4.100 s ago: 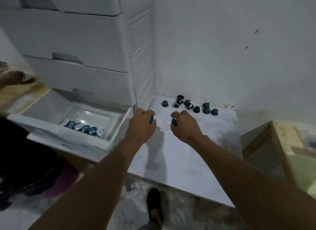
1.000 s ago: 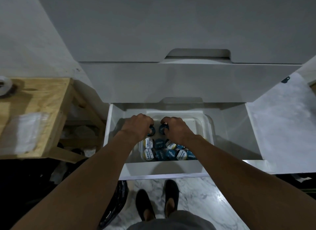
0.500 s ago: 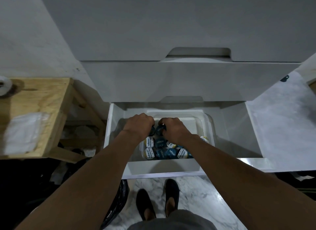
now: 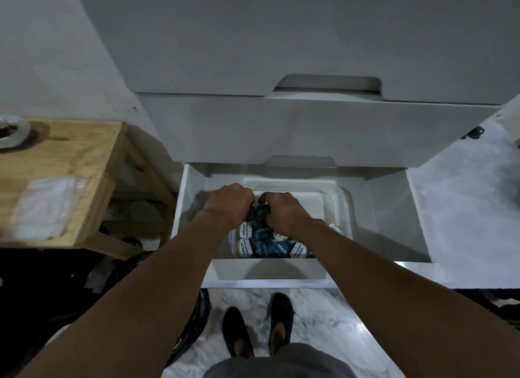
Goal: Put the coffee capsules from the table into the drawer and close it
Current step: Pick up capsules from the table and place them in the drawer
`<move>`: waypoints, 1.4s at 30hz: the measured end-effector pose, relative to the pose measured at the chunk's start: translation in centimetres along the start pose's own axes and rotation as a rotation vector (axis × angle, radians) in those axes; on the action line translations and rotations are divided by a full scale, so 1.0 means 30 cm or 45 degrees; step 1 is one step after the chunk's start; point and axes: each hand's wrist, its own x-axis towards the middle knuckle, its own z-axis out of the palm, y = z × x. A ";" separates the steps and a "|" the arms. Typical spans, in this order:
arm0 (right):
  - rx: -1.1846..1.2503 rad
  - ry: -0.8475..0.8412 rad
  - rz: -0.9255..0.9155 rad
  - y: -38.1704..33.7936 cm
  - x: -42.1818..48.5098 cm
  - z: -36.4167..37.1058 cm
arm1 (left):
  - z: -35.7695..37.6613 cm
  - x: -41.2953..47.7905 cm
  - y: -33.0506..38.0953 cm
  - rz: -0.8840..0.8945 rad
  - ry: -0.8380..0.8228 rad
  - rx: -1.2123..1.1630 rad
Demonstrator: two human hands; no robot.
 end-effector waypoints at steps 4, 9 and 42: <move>-0.006 0.015 -0.038 0.006 0.000 -0.008 | -0.009 -0.021 0.004 -0.028 0.003 -0.046; -0.107 0.082 -0.096 0.021 -0.014 -0.045 | -0.050 -0.084 0.015 -0.119 0.112 -0.020; -0.213 1.087 0.446 0.406 -0.962 -0.407 | -0.355 -0.323 0.835 0.738 0.866 -0.036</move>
